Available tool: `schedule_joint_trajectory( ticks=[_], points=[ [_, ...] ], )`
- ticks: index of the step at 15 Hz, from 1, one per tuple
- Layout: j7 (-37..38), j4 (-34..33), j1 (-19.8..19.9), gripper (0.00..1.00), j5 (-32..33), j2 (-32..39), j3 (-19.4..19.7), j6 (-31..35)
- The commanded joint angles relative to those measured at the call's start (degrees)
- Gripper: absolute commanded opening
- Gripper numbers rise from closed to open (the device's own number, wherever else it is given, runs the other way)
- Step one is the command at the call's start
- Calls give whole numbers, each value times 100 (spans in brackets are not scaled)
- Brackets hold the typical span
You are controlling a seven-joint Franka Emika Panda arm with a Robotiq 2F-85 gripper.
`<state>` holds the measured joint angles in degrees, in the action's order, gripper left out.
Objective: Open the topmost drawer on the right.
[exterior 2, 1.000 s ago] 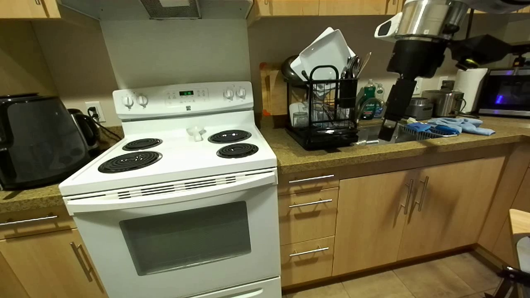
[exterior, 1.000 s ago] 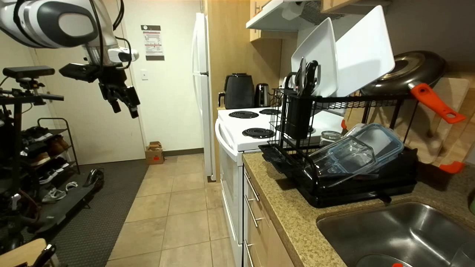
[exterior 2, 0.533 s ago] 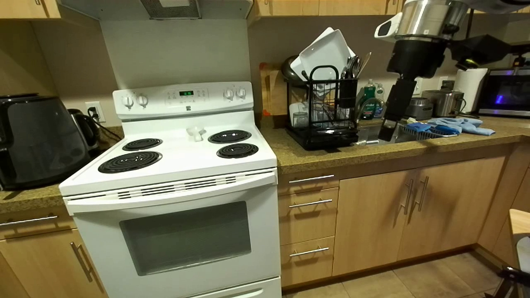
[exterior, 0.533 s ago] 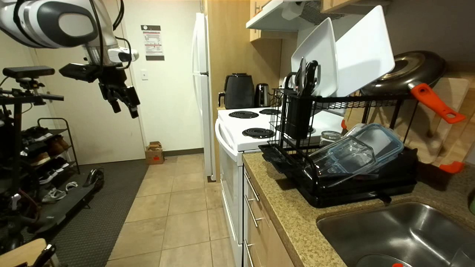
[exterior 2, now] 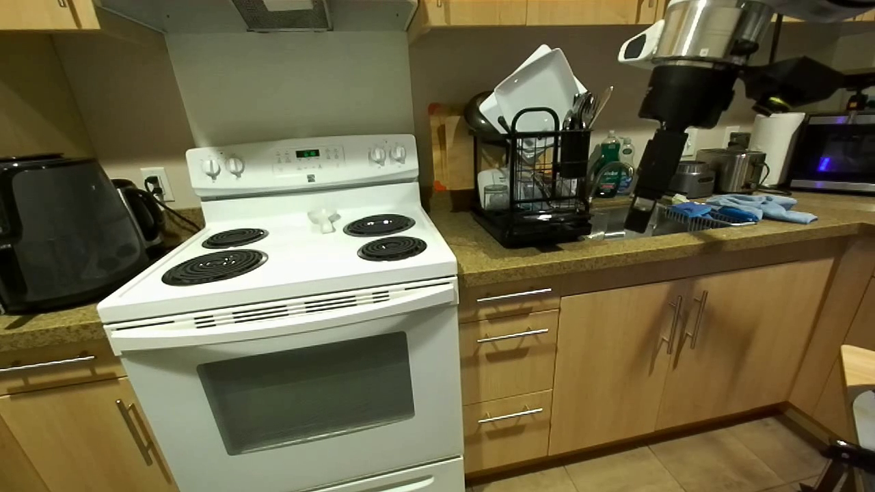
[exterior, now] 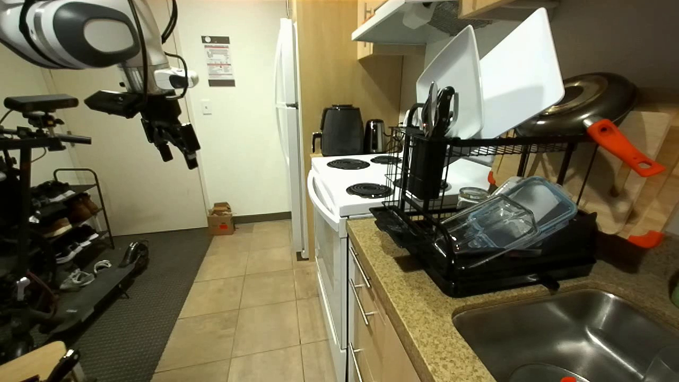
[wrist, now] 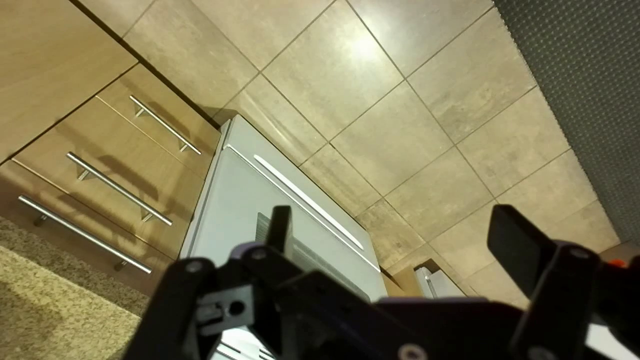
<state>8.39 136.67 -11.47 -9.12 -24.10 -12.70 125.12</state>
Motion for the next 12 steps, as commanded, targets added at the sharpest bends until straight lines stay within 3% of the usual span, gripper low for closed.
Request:
schedule_joint_trajectory(
  ticks=[1,9,12],
  points=[
    [9,-13,-17,100,11,4,15,-15],
    [9,-13,-17,100,11,4,15,-15],
    [113,176,114,100,308,210,-51,105]
  ],
)
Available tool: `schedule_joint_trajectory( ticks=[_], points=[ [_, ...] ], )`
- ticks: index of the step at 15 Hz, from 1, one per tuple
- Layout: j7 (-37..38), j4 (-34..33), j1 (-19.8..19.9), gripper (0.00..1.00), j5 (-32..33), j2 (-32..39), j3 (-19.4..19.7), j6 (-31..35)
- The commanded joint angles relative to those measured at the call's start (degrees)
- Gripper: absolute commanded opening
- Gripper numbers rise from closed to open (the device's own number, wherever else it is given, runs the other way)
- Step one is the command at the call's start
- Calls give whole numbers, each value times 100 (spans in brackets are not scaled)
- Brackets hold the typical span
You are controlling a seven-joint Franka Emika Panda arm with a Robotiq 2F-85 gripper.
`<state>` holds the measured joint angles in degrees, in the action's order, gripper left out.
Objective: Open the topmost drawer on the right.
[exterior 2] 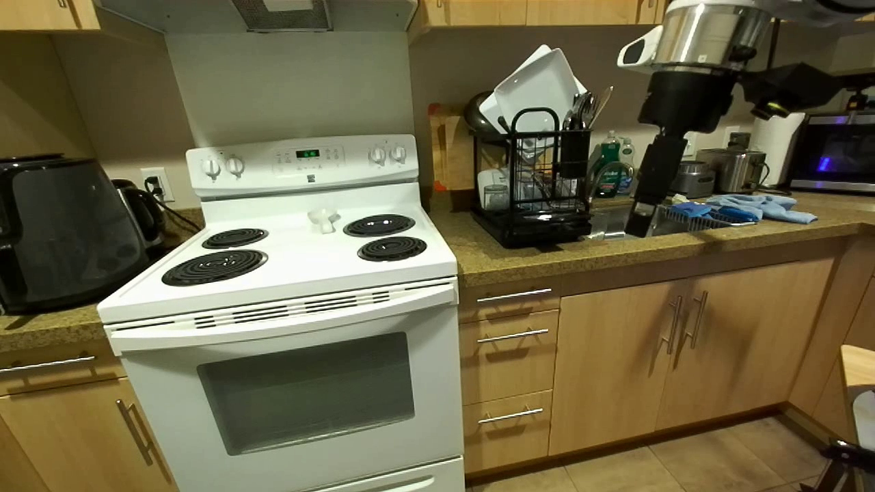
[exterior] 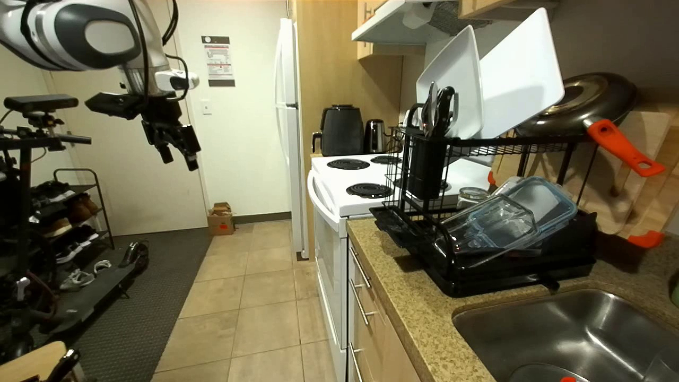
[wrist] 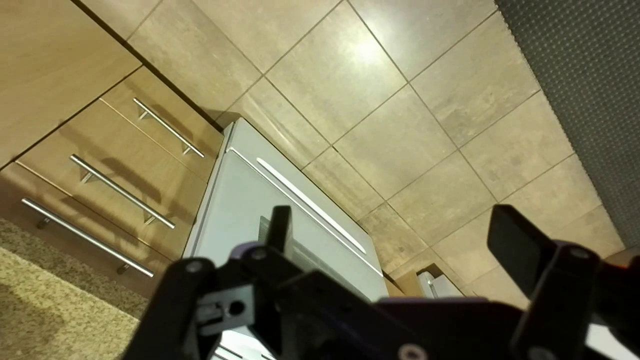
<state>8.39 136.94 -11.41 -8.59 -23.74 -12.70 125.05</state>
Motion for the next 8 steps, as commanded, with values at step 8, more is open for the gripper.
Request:
schedule_joint_trajectory(
  ticks=[8],
  points=[
    [89,72,591,100,1445,1096,103,198]
  ],
)
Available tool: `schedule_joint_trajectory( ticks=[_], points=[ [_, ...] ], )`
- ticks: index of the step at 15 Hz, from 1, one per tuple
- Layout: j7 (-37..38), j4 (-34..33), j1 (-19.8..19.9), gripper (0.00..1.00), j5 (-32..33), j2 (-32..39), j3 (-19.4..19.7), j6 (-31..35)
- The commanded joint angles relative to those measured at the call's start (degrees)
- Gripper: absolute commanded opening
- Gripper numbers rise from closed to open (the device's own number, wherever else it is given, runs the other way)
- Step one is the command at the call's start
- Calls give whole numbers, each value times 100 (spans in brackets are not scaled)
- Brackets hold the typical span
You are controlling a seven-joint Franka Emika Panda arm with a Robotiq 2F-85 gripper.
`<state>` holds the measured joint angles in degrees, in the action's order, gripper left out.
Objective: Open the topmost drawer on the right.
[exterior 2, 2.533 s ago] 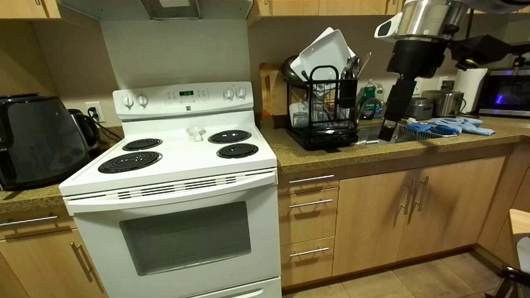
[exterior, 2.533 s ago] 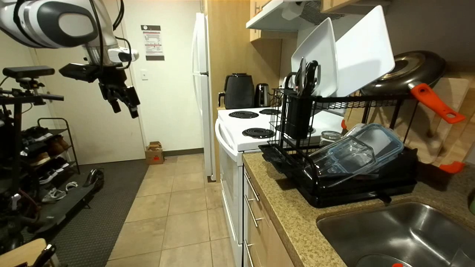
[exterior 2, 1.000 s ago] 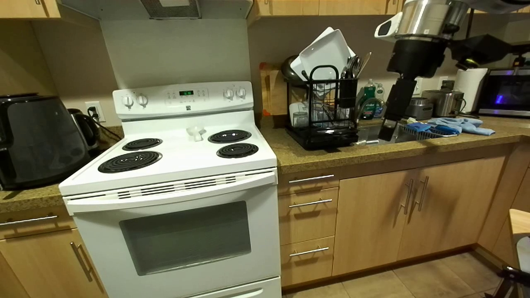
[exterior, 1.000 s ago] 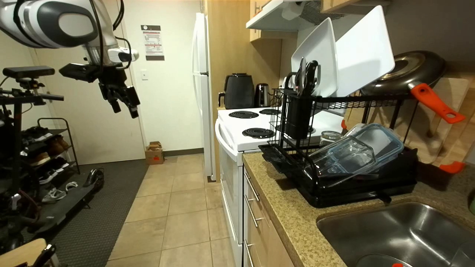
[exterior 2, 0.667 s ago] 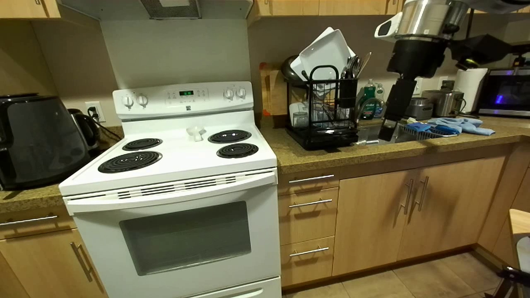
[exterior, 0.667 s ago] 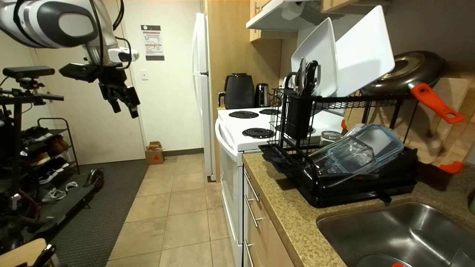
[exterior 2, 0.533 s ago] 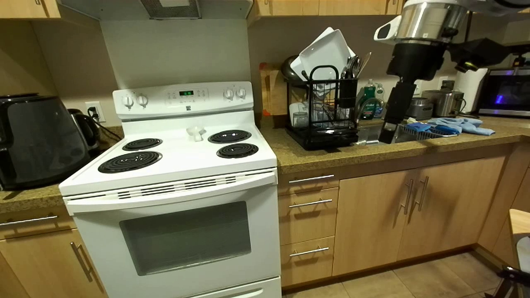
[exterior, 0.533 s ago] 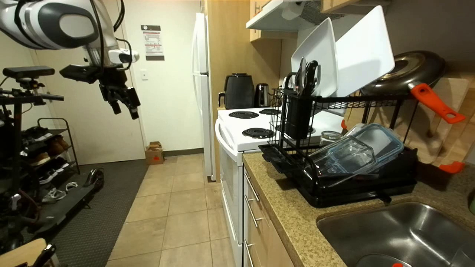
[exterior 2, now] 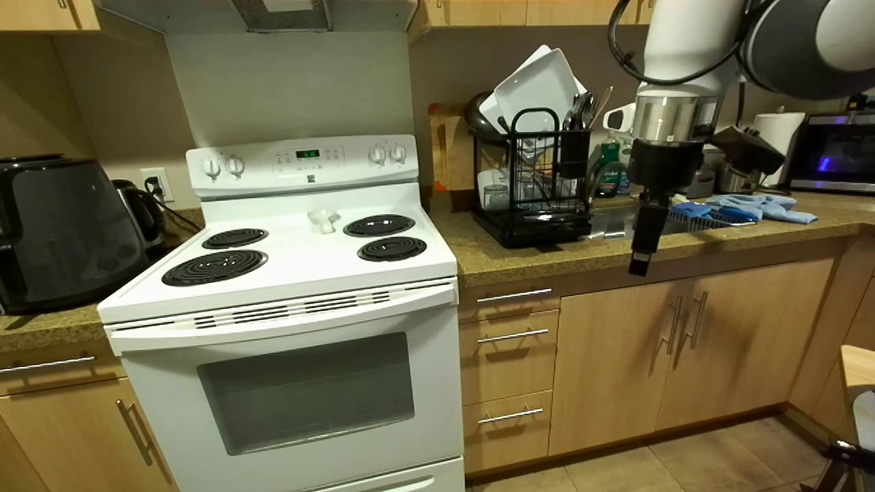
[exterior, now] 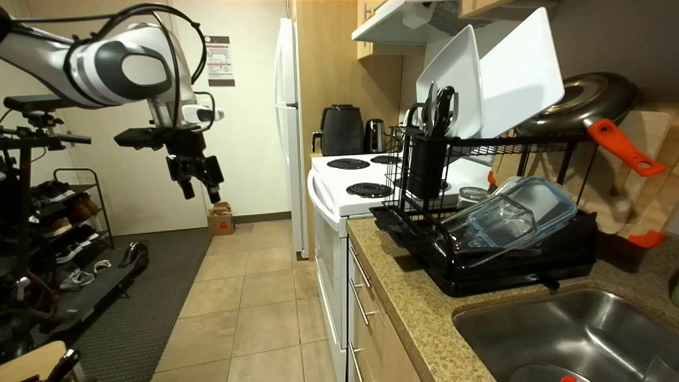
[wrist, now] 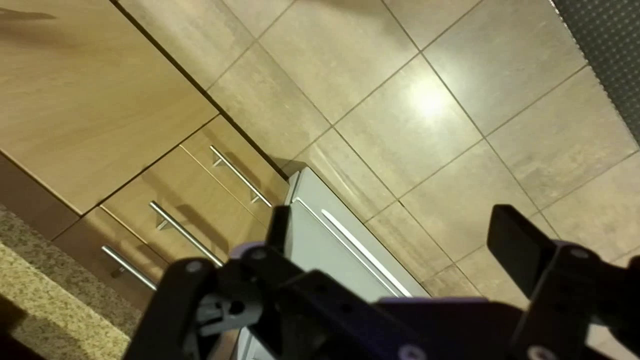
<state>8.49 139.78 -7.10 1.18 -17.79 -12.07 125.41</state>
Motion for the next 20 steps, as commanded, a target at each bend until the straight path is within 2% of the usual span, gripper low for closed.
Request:
schedule_joint_trajectory(
  ticks=[1,6,10,16,20],
  points=[
    [110,-356,231,100,747,731,40,158],
    [10,-1395,314,100,2397,2035,199,-18],
    [-266,-2113,101,100,3194,2918,416,-105],
    [-139,-2485,-299,100,4537,3765,707,-38],
    [408,-2611,-479,100,5802,4227,958,10]
  ],
)
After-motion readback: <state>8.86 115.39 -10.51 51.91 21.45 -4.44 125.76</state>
